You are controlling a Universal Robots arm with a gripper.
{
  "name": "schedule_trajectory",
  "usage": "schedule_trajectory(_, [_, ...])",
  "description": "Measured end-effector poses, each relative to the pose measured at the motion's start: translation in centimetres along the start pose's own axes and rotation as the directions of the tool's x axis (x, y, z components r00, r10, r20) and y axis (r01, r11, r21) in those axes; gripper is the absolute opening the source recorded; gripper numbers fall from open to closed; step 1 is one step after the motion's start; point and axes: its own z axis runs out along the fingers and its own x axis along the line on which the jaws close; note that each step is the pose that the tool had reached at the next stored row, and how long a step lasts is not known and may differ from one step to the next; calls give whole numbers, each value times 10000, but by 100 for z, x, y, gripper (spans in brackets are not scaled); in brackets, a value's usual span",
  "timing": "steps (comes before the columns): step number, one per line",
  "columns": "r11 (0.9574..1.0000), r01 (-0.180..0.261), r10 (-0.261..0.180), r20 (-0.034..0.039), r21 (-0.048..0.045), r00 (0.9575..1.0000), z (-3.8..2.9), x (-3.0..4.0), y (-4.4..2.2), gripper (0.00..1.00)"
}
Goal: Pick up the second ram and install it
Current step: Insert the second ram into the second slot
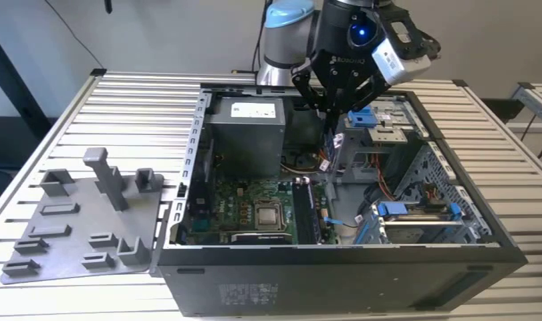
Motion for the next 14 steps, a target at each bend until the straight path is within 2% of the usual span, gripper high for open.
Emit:
schedule_trajectory(9, [10000,27,-27,1,3,10000,1,0,0,14])
schedule_trajectory(11, [10000,30,-30,7,64,10000,24,0,1,14])
schedule_trajectory(14, [10000,37,-37,8,86,10000,77,0,3,14])
